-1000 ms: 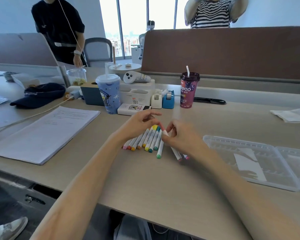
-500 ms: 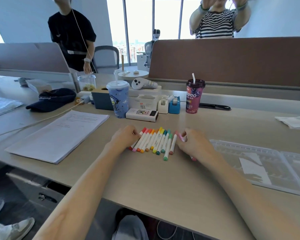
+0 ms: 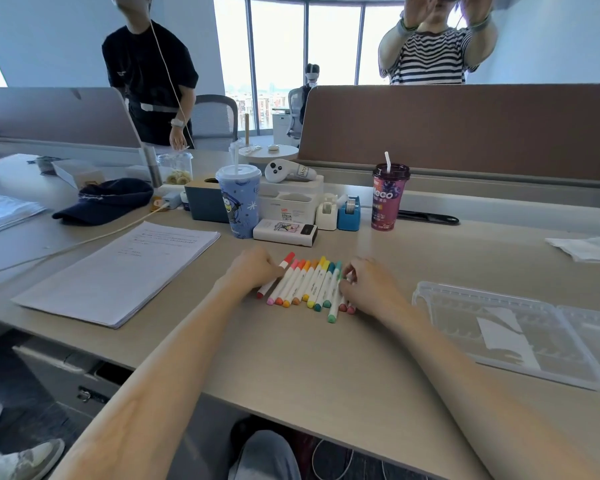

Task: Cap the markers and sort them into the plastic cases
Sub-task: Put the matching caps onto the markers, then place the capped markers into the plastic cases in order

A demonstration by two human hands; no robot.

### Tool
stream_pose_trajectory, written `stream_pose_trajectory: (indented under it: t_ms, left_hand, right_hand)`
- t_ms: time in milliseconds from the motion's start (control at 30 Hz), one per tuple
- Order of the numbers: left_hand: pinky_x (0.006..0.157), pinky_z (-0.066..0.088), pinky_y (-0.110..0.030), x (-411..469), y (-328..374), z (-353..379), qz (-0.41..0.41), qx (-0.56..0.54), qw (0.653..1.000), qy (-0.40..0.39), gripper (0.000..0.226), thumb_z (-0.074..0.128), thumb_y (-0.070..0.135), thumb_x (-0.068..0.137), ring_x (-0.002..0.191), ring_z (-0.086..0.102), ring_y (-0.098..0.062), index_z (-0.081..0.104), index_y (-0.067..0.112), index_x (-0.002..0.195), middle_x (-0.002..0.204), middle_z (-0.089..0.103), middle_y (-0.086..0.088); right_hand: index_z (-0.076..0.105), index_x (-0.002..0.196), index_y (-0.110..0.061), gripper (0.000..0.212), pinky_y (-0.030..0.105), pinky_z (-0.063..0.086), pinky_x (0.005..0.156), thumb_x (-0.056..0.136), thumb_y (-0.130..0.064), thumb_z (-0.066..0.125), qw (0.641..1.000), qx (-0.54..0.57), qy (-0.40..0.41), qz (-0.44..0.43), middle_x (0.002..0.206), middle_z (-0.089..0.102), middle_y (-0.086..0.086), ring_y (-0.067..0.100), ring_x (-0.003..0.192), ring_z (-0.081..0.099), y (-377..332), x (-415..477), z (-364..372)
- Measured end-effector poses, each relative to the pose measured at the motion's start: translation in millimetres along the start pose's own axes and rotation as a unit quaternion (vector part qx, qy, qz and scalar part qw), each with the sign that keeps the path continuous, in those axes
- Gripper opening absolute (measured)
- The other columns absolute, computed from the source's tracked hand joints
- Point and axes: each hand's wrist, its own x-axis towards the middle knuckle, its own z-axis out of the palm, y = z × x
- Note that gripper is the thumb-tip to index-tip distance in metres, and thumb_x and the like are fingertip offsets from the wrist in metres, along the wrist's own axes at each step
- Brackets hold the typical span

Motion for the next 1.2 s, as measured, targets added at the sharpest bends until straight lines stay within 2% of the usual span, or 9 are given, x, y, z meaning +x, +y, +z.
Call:
stream_pose_trajectory:
  t_ms: [200, 267, 333, 400, 567, 733, 933, 1100, 1200]
  left_hand:
    - [0.062, 0.044, -0.025, -17, 24, -10, -0.01, -0.21, 0.977, -0.036, 0.023, 0.054, 0.034, 0.095, 0.069, 0.053, -0.013, 0.061, 0.012, 0.091, 0.083, 0.058, -0.004]
    - [0.059, 0.043, -0.024, -27, 41, -12, 0.031, -0.259, 0.964, -0.055, 0.022, 0.053, 0.031, 0.096, 0.067, 0.055, -0.011, 0.063, 0.011, 0.097, 0.089, 0.061, -0.004]
    - [0.056, 0.044, -0.023, -39, 64, -9, 0.079, -0.282, 0.953, -0.079, 0.02, 0.054, 0.03, 0.096, 0.066, 0.056, -0.01, 0.063, 0.013, 0.097, 0.09, 0.063, -0.002]
    - [0.056, 0.045, -0.023, -51, 91, 0, 0.12, -0.276, 0.949, -0.095, 0.021, 0.055, 0.031, 0.095, 0.067, 0.057, -0.01, 0.063, 0.012, 0.098, 0.089, 0.064, 0.001]
    - [0.058, 0.044, -0.022, -74, 157, 36, 0.19, -0.197, 0.952, -0.139, 0.019, 0.057, 0.035, 0.093, 0.071, 0.055, -0.01, 0.064, 0.017, 0.091, 0.081, 0.062, 0.005]
    - [0.056, 0.038, -0.019, -80, 191, 65, 0.225, -0.17, 0.945, -0.164, 0.016, 0.061, 0.034, 0.091, 0.074, 0.053, -0.012, 0.067, 0.019, 0.089, 0.077, 0.059, 0.006]
    - [0.06, 0.041, -0.018, -75, 202, 79, 0.211, -0.194, 0.943, -0.166, 0.014, 0.07, 0.03, 0.085, 0.07, 0.058, -0.002, 0.059, 0.023, 0.081, 0.076, 0.067, 0.008]
    - [0.063, 0.044, -0.021, -71, 192, 93, 0.189, -0.192, 0.952, -0.144, 0.021, 0.074, 0.029, 0.081, 0.079, 0.059, -0.011, 0.055, 0.022, 0.086, 0.089, 0.066, 0.0]
    - [0.068, 0.047, -0.026, -71, 190, 96, 0.192, -0.196, 0.953, -0.128, 0.028, 0.076, 0.031, 0.078, 0.084, 0.062, -0.016, 0.057, 0.018, 0.094, 0.094, 0.068, -0.004]
  right_hand:
    - [0.063, 0.1, -0.021, 0.011, 0.022, 0.041, 0.064, 0.095, -0.028, 0.056, 0.996, 0.077, 0.041, -0.023, 0.094, 0.06, -0.004, 0.011, 0.086, 0.055, 5, -4, -14]
    - [0.062, 0.095, -0.02, 0.007, 0.023, 0.043, 0.067, 0.096, -0.025, 0.056, 0.989, 0.14, 0.039, -0.021, 0.09, 0.059, -0.004, 0.011, 0.084, 0.055, 10, -7, -26]
    - [0.061, 0.097, -0.019, 0.01, 0.02, 0.044, 0.061, 0.097, -0.025, 0.055, 0.977, 0.212, 0.03, -0.006, 0.088, 0.061, -0.003, 0.009, 0.076, 0.056, 17, -14, -41]
    - [0.063, 0.103, -0.019, 0.015, 0.02, 0.046, 0.054, 0.097, -0.03, 0.054, 0.964, 0.264, 0.023, 0.019, 0.09, 0.065, -0.002, 0.009, 0.071, 0.059, 28, -25, -58]
    - [0.067, 0.097, -0.02, 0.02, 0.022, 0.046, 0.053, 0.096, -0.035, 0.055, 0.947, 0.315, 0.031, 0.062, 0.09, 0.071, -0.004, 0.01, 0.069, 0.062, 70, -53, -95]
    - [0.067, 0.098, -0.019, 0.018, 0.023, 0.044, 0.05, 0.089, -0.034, 0.067, 0.938, 0.32, 0.069, 0.115, 0.077, 0.07, -0.005, 0.008, 0.061, 0.06, 104, -65, -102]
    - [0.058, 0.109, -0.022, 0.029, 0.025, 0.044, 0.049, 0.084, -0.031, 0.069, 0.936, 0.313, 0.039, 0.157, 0.083, 0.07, 0.001, 0.012, 0.061, 0.06, 119, -58, -97]
    - [0.059, 0.11, -0.016, 0.033, 0.023, 0.04, 0.049, 0.081, -0.023, 0.073, 0.946, 0.276, 0.032, 0.164, 0.085, 0.07, 0.007, 0.014, 0.062, 0.058, 130, -54, -82]
    - [0.057, 0.108, -0.013, 0.032, 0.022, 0.041, 0.042, 0.081, -0.02, 0.073, 0.949, 0.272, 0.015, 0.158, 0.074, 0.069, 0.01, 0.016, 0.05, 0.06, 132, -55, -80]
